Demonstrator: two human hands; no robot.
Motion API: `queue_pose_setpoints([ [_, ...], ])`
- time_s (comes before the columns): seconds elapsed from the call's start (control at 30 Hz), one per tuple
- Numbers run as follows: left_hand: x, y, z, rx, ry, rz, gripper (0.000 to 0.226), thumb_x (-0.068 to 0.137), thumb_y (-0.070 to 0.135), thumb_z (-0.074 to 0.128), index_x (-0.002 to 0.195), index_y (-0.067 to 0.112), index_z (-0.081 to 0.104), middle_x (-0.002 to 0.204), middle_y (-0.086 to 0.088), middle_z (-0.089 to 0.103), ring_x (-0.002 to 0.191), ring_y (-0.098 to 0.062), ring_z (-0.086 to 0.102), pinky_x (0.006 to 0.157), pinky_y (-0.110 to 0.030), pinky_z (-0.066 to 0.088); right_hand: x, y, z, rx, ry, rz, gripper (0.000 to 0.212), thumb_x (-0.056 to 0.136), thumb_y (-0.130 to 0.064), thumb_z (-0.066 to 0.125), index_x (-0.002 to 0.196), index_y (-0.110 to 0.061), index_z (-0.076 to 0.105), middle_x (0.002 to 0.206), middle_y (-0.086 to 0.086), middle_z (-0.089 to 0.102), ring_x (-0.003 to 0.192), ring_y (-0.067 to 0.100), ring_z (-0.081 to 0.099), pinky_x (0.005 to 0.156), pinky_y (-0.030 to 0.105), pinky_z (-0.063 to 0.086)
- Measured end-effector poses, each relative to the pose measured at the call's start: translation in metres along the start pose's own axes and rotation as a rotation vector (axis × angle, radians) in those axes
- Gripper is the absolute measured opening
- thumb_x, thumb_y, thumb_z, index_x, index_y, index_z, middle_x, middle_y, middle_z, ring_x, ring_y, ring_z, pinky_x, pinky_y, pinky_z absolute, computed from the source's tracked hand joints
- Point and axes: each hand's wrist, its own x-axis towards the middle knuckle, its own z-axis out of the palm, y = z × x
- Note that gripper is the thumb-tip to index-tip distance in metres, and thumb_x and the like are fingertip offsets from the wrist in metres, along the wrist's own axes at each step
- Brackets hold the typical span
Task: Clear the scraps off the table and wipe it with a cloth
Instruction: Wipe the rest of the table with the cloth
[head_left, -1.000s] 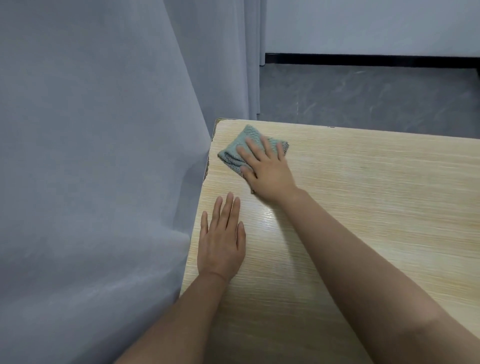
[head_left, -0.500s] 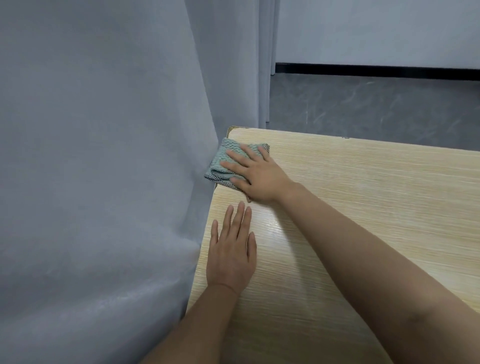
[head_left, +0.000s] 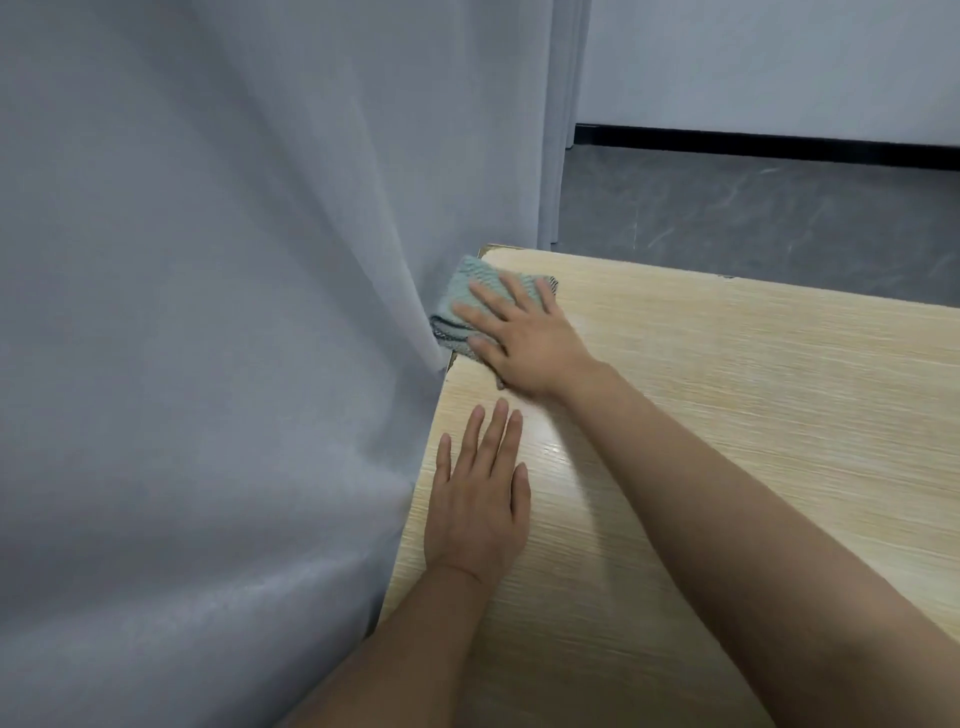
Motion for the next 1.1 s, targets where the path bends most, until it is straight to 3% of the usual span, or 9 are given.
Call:
queue_pose_setpoints([
  [0.17, 0.000, -0.001, 0.001, -0.035, 0.014, 0.005, 0.053, 0.097, 0.032, 0.021, 0.149, 0.022, 0.020, 0.157, 0.008, 0.017, 0.145, -0.011, 0.008, 0.115, -0.039, 0.007, -0.022, 0.062, -0.015, 0.048, 0.125, 0.458, 0.051, 0.099, -0.047, 0.022, 0.148, -0.037, 0.014, 0.159, -0.005, 0.001, 0.145, 0.026, -0.009, 0.113, 0.047, -0.013],
  [0.27, -0.001, -0.001, 0.003, -0.028, 0.036, 0.004, 0.052, 0.097, 0.033, 0.021, 0.148, 0.021, 0.022, 0.156, 0.007, 0.019, 0.144, -0.010, 0.009, 0.115, -0.038, 0.008, -0.021, 0.054, -0.012, 0.038, 0.143, 0.596, 0.051, 0.100, -0.044, 0.019, 0.149, -0.036, 0.011, 0.159, -0.001, 0.000, 0.144, 0.030, -0.010, 0.112, 0.051, -0.014],
  [0.43, -0.002, 0.000, 0.002, -0.012, 0.049, 0.005, 0.054, 0.096, 0.033, 0.020, 0.147, 0.019, 0.026, 0.155, 0.007, 0.021, 0.144, -0.011, 0.013, 0.116, -0.038, 0.008, -0.021, -0.002, 0.007, -0.007, 0.065, 0.211, 0.049, 0.100, -0.043, 0.021, 0.148, -0.037, 0.013, 0.159, -0.004, 0.000, 0.145, 0.029, -0.011, 0.111, 0.050, -0.016],
  [0.53, -0.003, 0.001, 0.000, -0.012, 0.018, 0.006, 0.058, 0.094, 0.037, 0.009, 0.150, 0.022, 0.016, 0.157, 0.011, 0.008, 0.144, -0.006, -0.001, 0.118, -0.035, -0.001, -0.029, 0.001, 0.003, -0.019, -0.008, 0.033, 0.049, 0.099, -0.047, 0.025, 0.147, -0.040, 0.015, 0.158, -0.009, 0.002, 0.145, 0.023, -0.008, 0.114, 0.047, -0.012],
  [0.6, -0.002, 0.002, -0.002, -0.025, 0.014, -0.004, 0.060, 0.092, 0.039, 0.004, 0.150, 0.025, 0.012, 0.157, 0.013, 0.004, 0.141, -0.002, -0.008, 0.117, -0.034, -0.005, -0.031, 0.021, -0.007, -0.022, -0.028, 0.063, 0.051, 0.099, -0.048, 0.026, 0.148, -0.038, 0.016, 0.158, -0.008, 0.003, 0.146, 0.022, -0.006, 0.115, 0.047, -0.007],
  [0.73, -0.003, 0.002, -0.002, -0.027, 0.013, -0.003, 0.060, 0.092, 0.039, 0.003, 0.150, 0.027, 0.011, 0.157, 0.014, 0.003, 0.140, 0.001, -0.012, 0.116, -0.032, -0.008, -0.040, 0.057, -0.011, 0.016, 0.087, 0.449, 0.051, 0.099, -0.047, 0.022, 0.149, -0.036, 0.014, 0.159, -0.003, 0.001, 0.145, 0.027, -0.007, 0.115, 0.050, -0.008],
  [0.8, -0.003, 0.001, -0.002, -0.035, 0.019, -0.003, 0.061, 0.091, 0.040, 0.003, 0.150, 0.026, 0.013, 0.157, 0.013, 0.005, 0.142, -0.002, -0.007, 0.117, -0.033, -0.006, -0.041, 0.042, -0.007, 0.006, 0.094, 0.523, 0.051, 0.100, -0.044, 0.020, 0.149, -0.035, 0.013, 0.159, -0.001, -0.001, 0.144, 0.032, -0.009, 0.113, 0.053, -0.010],
  [0.97, -0.003, 0.001, -0.003, -0.024, 0.022, 0.010, 0.066, 0.089, 0.040, 0.001, 0.149, 0.022, 0.020, 0.157, 0.009, 0.014, 0.145, -0.009, 0.002, 0.118, -0.035, -0.001, -0.041, -0.013, 0.009, -0.025, -0.011, 0.063, 0.048, 0.100, -0.044, 0.024, 0.147, -0.040, 0.015, 0.159, -0.007, 0.002, 0.145, 0.026, -0.010, 0.113, 0.052, -0.011],
  [1.1, -0.005, 0.003, -0.005, -0.092, 0.050, 0.004, 0.057, 0.094, 0.035, 0.012, 0.148, 0.022, 0.026, 0.157, 0.009, 0.016, 0.145, -0.008, 0.005, 0.117, -0.033, -0.001, -0.043, 0.017, -0.003, -0.002, -0.018, 0.118, 0.049, 0.099, -0.045, 0.026, 0.147, -0.040, 0.017, 0.159, -0.007, 0.002, 0.145, 0.023, -0.007, 0.114, 0.050, -0.009],
])
